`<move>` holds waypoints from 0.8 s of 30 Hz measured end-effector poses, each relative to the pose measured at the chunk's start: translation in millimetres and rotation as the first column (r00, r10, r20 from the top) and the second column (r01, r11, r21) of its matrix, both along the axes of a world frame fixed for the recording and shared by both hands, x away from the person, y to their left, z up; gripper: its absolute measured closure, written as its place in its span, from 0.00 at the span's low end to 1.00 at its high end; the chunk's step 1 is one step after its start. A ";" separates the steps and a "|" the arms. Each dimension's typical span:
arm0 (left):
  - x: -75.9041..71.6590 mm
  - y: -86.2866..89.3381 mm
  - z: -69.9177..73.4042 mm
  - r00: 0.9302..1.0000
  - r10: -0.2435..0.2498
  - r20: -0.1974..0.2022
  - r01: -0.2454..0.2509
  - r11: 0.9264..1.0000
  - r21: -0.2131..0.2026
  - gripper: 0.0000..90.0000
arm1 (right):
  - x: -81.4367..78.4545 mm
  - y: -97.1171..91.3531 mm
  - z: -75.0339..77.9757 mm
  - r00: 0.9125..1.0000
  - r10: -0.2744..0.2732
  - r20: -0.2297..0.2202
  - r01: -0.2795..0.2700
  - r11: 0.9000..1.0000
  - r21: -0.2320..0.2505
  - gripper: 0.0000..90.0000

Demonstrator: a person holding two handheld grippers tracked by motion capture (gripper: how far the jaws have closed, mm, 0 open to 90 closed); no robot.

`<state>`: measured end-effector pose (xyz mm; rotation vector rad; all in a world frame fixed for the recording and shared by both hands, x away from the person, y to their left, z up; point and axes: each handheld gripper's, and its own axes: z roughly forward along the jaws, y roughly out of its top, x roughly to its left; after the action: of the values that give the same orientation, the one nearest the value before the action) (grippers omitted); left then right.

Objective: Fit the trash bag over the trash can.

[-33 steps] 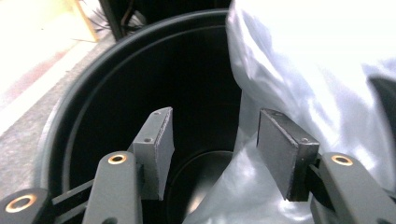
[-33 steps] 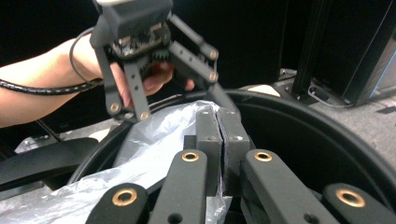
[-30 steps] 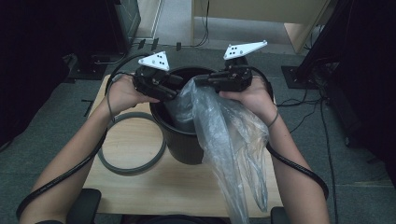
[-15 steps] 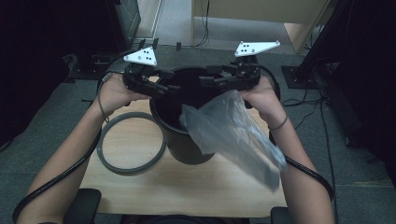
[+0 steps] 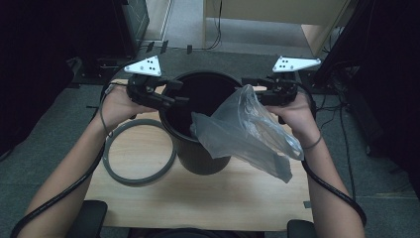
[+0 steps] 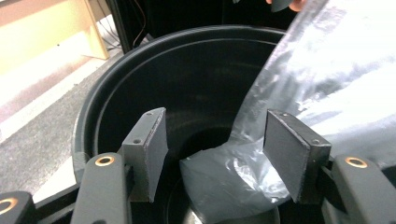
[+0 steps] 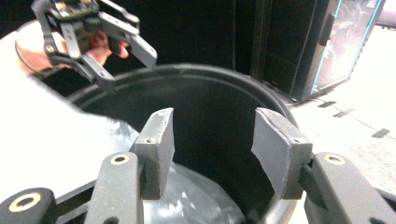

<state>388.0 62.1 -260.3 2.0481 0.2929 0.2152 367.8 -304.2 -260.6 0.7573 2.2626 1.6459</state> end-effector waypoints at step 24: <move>-37.6 -2.0 -6.1 0.997 -0.075 -0.020 0.074 0.994 -0.078 0.42 | -47.6 -26.3 -26.8 0.999 0.046 0.025 -0.046 0.999 -0.027 0.50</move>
<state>350.3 60.1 -266.4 1.9821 0.2352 0.1322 320.1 -330.5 -287.4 0.6791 2.2958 1.6332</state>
